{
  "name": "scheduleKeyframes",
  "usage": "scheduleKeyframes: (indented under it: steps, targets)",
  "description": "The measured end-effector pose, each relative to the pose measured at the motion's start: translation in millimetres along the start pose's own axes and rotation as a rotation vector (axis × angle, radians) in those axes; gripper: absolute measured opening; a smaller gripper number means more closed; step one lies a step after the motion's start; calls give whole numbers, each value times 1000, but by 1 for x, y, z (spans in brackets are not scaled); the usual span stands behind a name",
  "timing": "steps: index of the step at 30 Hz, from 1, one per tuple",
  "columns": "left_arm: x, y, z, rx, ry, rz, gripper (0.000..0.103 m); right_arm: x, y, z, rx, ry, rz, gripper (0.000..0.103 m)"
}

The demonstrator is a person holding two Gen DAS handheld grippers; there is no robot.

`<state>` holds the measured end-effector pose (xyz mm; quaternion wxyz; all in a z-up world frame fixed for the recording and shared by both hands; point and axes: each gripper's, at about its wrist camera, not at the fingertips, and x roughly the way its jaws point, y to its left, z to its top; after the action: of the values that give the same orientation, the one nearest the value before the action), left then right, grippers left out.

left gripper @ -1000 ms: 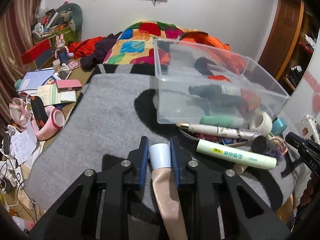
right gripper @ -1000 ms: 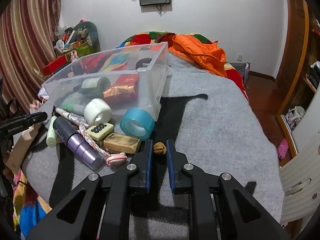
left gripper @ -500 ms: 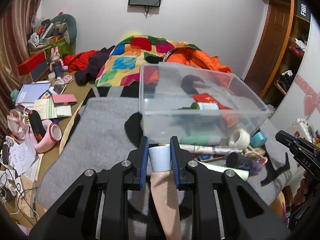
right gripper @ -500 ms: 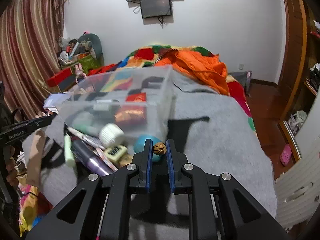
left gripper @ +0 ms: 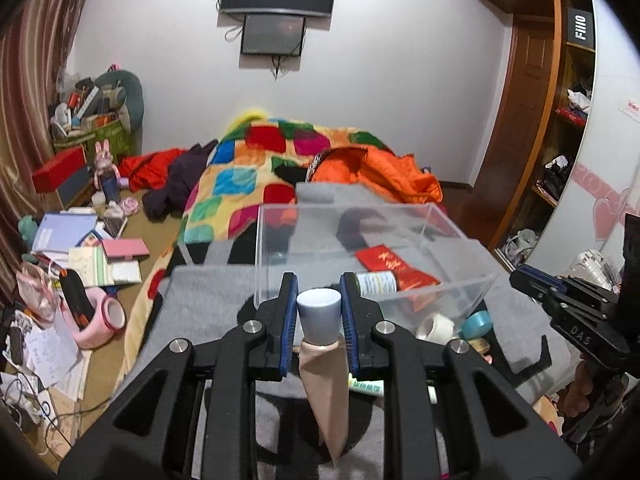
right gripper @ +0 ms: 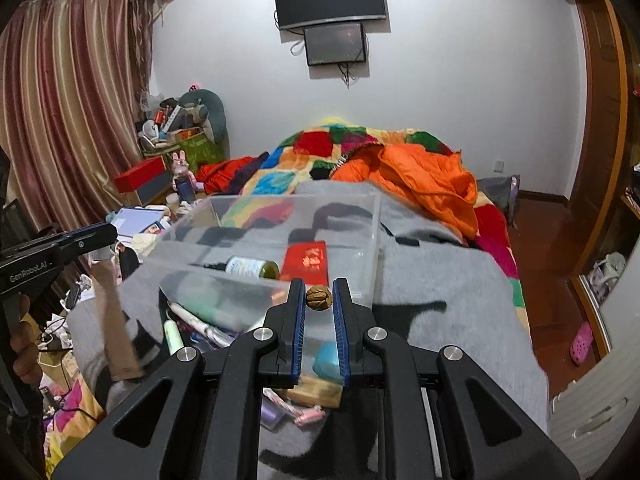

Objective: Organize objects
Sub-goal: 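Carry the beige tube with the left tool into the box while the right tool drops the walnut in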

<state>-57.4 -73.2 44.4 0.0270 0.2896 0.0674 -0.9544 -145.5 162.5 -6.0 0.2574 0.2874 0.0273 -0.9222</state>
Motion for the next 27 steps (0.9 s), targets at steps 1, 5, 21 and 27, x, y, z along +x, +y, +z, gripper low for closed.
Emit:
scheduleKeyframes:
  steps: [1,5,21,27]
  targets:
    - [-2,-1,2,3,-7,-1,20,0,1,2,-1,-5,2,12]
    - [-10,-6,16,15,-32,-10,20,0,5,10,-5,-24,16,12]
    - [-17,-33,79,57,-150,-33,20,17,12,37,-32,-46,29,12]
    - [6,-32,91,15,-147,-48,20,34,11,39,-41,-21,28,12]
